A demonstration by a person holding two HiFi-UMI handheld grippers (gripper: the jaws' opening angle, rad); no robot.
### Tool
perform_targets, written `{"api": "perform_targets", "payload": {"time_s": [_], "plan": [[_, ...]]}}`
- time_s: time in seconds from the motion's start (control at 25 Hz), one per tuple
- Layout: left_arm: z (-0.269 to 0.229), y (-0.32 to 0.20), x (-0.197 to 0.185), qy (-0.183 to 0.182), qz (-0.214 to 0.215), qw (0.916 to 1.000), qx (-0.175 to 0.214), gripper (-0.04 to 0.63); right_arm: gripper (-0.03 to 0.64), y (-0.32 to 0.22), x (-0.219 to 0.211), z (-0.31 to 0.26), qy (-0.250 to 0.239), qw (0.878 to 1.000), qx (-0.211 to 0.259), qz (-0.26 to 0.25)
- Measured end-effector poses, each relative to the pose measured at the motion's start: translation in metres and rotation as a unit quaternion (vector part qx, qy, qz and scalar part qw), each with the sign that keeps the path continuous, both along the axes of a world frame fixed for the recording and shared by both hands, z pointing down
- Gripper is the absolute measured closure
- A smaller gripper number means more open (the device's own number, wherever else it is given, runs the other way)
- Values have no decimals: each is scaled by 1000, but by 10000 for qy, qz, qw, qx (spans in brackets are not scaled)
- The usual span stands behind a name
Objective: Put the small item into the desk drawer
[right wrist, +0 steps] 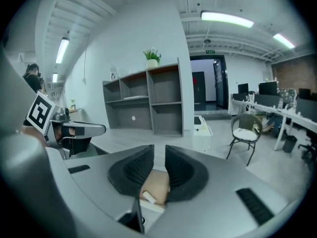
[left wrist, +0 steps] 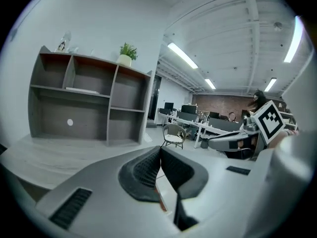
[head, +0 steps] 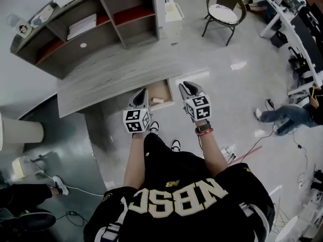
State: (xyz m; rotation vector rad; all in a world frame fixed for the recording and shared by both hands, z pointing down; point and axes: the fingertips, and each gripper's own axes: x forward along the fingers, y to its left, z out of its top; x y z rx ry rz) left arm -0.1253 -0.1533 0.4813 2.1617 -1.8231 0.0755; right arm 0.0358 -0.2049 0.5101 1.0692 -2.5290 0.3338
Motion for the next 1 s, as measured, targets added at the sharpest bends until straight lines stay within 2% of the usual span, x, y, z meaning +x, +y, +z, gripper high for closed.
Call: {"api": "perform_targets", "payload": {"time_s": [0.24,0.44,0.72,1.0], "plan": [[-39,6,5,-115,-109,9990,421,579,565,4,19,-54,-372,9978,489,260],[-69,9,9,-6,-138,9971,749,580,574,10,22,-82,-733,9948,631,306],[-114,13,17,-185,-92,9914,1289,580,603,15,25,-108,-919,9910,921,306],[-125,11,31,-124,-17,9895,1437,580,608,19,32,-115,-924,9906,978,264]]}}
